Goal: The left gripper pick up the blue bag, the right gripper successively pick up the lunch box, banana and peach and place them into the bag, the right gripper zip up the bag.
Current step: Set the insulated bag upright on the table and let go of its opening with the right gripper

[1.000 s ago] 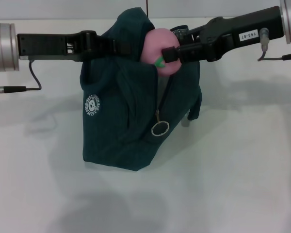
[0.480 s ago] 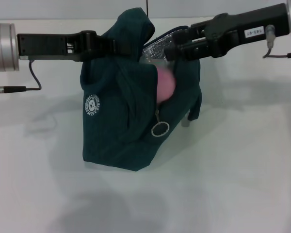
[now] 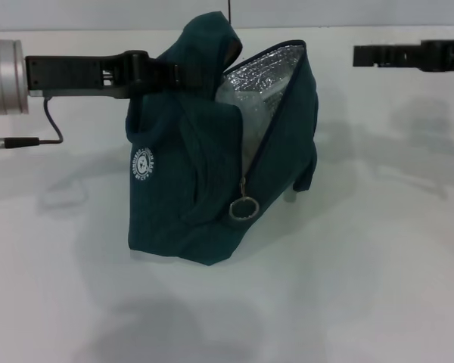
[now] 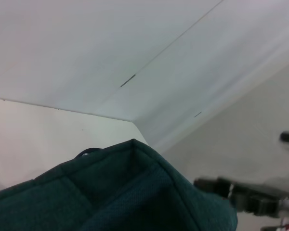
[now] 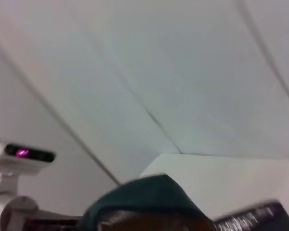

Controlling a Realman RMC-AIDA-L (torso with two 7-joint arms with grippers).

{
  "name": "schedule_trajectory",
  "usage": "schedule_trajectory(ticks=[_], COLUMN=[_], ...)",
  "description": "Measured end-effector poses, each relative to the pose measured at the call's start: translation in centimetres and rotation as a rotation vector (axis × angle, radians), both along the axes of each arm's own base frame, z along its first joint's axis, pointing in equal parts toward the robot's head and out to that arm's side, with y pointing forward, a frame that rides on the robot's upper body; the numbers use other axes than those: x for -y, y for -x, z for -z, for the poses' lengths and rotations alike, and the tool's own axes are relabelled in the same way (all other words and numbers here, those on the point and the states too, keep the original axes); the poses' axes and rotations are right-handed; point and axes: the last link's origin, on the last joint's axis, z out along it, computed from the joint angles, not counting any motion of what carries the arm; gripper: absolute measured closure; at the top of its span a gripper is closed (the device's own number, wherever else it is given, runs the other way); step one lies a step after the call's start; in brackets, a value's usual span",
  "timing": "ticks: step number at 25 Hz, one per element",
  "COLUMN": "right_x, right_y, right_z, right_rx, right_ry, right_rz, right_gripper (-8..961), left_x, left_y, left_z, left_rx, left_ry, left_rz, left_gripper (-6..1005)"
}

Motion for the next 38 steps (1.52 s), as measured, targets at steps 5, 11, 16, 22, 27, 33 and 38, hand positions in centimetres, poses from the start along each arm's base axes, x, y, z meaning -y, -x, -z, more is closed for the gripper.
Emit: schedule_trajectory(ticks=[5,11,16,22,27,33,38], right_x=[0.9,0.8,0.5,0.1,-0.1,0.0,0.2], right_y=[-3.9,-5.6,-5.0,-3.3,-2.8,-3.0,-3.1], right_z=[2.2,6.0,8.6,10.7,11.4,11.3,11.2], right_rx=[-0.161,-0.233,-0.269,-0.277,-0.273,-0.278,-0.278], right_ry=[0.074,0.123,0.142,0.162,0.166,0.155,0.146], right_rz=[0.188,0.334,0.36,0.328,0.319,0.311,0.296], right_gripper=[332,329,327,324,330,339,428], left_x=[0.0,0.0,0.0,0.1,0.1,0.2,0.2], left_y=[-0.2,-0.4,-0.5,-0.7,-0.7,-0.5,-0.5], left_z=[0.1,0.4,0.5,0.8,0.9,0.9,0.9], left_rx=[0.002,0.003,0.004,0.007,0.007,0.006,0.006], left_ry=[0.001,0.006,0.008,0.012,0.011,0.01,0.01], left_rz=[0.006,0.012,0.018,0.022,0.027,0.025,0.024], left_gripper=[963,963,963,963,963,963,963])
